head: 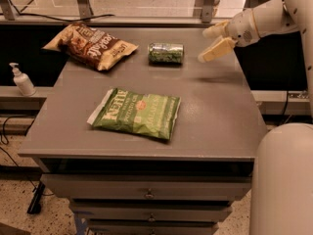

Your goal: Place green can upright

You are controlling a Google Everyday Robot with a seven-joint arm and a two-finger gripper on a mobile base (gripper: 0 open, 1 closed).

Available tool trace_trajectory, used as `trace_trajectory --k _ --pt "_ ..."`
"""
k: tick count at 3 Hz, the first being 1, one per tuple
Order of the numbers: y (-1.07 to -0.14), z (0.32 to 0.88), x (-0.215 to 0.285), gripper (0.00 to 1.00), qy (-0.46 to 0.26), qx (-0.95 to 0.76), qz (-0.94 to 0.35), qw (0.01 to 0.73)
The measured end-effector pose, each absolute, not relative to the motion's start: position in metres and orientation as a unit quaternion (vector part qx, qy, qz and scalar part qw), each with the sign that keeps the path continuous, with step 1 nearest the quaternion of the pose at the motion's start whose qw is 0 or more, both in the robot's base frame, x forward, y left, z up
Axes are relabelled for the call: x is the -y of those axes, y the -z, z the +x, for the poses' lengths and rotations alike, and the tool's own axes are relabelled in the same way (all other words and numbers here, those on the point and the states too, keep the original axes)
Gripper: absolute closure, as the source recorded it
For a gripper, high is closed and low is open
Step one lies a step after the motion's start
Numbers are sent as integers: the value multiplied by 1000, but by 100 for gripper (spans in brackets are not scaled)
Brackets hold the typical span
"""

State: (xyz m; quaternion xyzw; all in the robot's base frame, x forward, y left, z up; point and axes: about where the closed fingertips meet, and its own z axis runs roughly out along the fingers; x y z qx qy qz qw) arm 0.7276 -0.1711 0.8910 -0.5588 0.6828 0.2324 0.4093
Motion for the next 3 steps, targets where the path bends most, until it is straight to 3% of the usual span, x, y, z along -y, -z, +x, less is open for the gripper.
trace_trajectory --k 1,3 --pt "-898 730 162 0 -189 -685 -594 378" --pt "-900 746 127 0 -119 -681 -647 322"
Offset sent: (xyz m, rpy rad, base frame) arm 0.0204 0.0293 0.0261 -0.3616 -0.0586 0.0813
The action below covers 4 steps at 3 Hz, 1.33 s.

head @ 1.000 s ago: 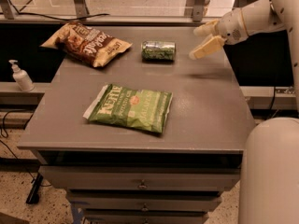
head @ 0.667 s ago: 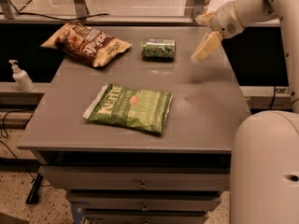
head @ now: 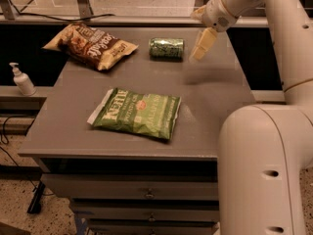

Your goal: Place green can upright

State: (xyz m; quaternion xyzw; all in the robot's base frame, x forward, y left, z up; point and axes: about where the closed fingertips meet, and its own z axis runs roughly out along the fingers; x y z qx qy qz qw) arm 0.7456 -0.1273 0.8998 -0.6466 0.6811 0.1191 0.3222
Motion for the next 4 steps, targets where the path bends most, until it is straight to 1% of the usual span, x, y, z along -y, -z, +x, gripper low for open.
trace_trajectory --k 2,4 --pt "-884 763 92 0 -61 -687 -676 258" --pt "-861 777 64 0 -32 -695 -688 209"
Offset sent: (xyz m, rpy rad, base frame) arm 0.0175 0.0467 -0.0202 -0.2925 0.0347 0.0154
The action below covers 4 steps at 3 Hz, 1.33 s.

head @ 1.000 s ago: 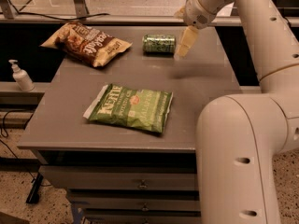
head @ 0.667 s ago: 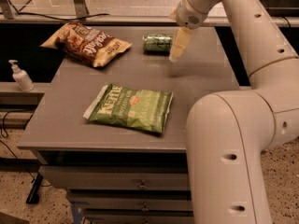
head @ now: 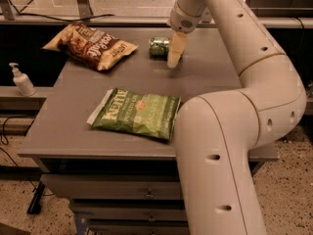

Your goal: Place green can upright

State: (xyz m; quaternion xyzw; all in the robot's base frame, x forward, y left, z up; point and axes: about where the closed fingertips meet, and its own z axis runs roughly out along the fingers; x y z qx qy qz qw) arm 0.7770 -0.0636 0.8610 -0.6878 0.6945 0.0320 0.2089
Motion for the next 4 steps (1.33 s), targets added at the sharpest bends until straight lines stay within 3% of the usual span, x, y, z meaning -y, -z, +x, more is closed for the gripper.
trace_trajectory --k 1,2,4 --pt "-855 781 47 0 -24 -694 -694 192" --pt "-849 781 33 17 -27 -692 -698 179" --pt "-846 781 32 64 -29 -699 -694 171"
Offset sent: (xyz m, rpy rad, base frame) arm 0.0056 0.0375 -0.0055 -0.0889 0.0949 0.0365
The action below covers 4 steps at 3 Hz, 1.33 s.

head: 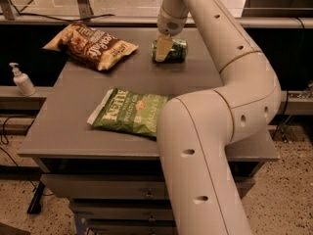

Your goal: Place green can upright

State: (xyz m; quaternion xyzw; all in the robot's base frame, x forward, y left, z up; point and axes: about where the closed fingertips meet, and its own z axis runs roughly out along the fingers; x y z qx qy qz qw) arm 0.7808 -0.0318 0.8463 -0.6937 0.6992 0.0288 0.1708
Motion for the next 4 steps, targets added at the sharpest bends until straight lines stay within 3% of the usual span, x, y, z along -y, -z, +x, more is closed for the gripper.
trace_trajectory --k 1,2,4 --pt "-858 776 49 87 -52 -711 -673 197" --pt "-881 767 84 100 -99 -726 -632 255" --pt "-907 751 151 100 -215 -734 -530 367"
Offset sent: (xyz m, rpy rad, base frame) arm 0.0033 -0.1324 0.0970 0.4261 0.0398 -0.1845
